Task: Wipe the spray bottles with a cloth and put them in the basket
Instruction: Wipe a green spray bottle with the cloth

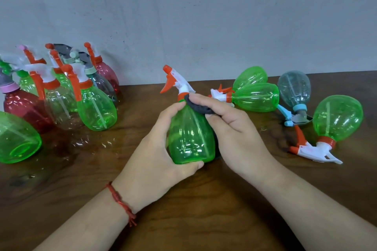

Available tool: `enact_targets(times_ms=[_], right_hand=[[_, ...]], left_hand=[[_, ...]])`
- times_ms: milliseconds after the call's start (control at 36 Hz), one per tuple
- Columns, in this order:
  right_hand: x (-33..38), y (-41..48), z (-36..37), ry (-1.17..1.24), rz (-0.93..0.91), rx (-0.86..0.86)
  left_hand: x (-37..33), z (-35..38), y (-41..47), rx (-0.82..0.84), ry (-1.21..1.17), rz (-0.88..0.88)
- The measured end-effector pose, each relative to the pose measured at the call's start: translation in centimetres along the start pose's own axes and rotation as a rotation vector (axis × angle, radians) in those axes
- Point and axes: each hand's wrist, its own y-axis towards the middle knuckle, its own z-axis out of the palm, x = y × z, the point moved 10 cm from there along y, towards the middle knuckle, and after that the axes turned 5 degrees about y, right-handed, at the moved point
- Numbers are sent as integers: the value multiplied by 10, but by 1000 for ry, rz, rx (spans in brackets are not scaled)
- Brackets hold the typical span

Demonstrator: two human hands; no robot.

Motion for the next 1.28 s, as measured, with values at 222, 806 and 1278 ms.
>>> enact_targets(times_ms=[222, 806, 1278], right_hand=[[17, -8, 17, -259, -204, 91], [4, 2, 1, -38, -45, 40], [3, -1, 1, -66, -80, 26]], left_hand=[[0, -22, -2, -220, 137, 25], [-13, -9, 0, -80, 176, 86], [-4, -2, 5, -35, 141, 102]])
